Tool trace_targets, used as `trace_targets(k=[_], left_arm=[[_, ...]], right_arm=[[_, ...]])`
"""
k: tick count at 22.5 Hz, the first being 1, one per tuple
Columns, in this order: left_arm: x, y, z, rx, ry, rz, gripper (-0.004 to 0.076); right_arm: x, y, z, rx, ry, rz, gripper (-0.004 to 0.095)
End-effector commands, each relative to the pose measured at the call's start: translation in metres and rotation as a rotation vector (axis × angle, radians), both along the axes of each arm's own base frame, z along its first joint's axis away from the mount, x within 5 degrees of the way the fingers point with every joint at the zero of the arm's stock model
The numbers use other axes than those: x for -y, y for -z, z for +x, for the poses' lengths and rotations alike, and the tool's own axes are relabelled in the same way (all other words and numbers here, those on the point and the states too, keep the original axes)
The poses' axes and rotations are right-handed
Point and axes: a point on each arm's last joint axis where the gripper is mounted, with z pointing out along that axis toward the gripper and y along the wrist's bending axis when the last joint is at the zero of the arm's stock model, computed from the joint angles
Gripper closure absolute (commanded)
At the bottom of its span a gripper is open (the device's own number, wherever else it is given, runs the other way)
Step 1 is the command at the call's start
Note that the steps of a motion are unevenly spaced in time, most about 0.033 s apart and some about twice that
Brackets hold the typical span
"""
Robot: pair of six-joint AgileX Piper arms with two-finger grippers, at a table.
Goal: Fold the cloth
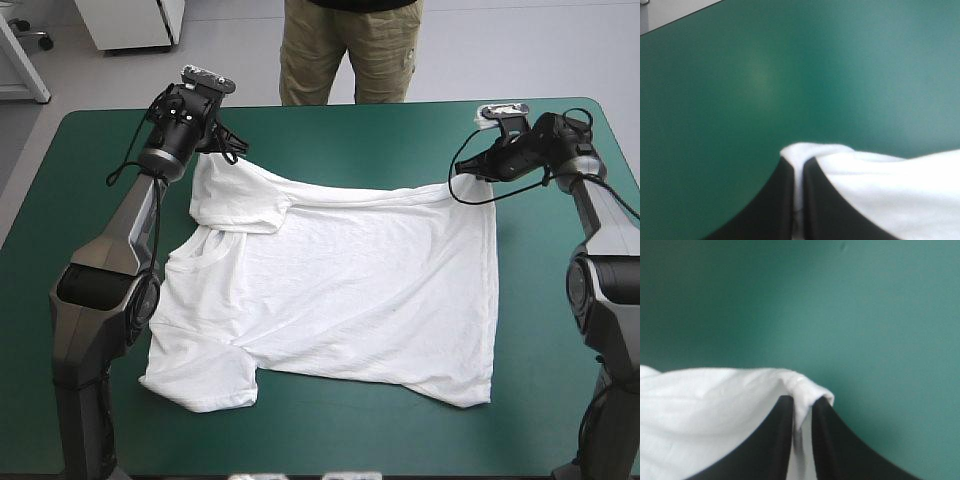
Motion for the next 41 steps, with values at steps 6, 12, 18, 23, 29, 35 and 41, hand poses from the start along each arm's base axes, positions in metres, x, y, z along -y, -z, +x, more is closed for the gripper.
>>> trace_targets(k=[6, 12, 18, 23, 29, 35, 41], left_arm=[[-0.022, -0.046, -0.009, 0.126, -0.020, -0.050, 0.0556], [-0.038, -0.067, -0.020, 0.152, -0.049, -0.104, 0.0195], [-0.060, -0.136, -0.103, 0.102, -0.051, -0.125, 0.0196], [-0.071, -0.126, -0.171, 0.026, -0.086, -0.116, 0.0196], [-0.082, -0.104, -0.250, 0.058, -0.114, -0.159, 0.0196], [-0.086, -0.044, -0.302, -0.017, -0.170, -0.247, 0.0196], [-0.080, 0.019, -0.288, -0.082, -0.232, -0.316, 0.0196]], right_arm=[[-0.001, -0.064, 0.020, 0.184, 0.013, 0.030, 0.0432], [-0.001, -0.109, -0.002, 0.251, -0.003, 0.013, 0.0439], [-0.009, -0.239, -0.120, 0.402, -0.053, 0.017, 0.0440], [-0.011, -0.312, -0.240, 0.561, -0.050, -0.020, 0.0440], [-0.011, -0.333, -0.331, 0.697, -0.013, -0.031, 0.0439], [-0.008, -0.301, -0.384, 0.802, 0.063, -0.012, 0.0439], [-0.011, -0.239, -0.363, 0.578, 0.047, 0.038, 0.0441]])
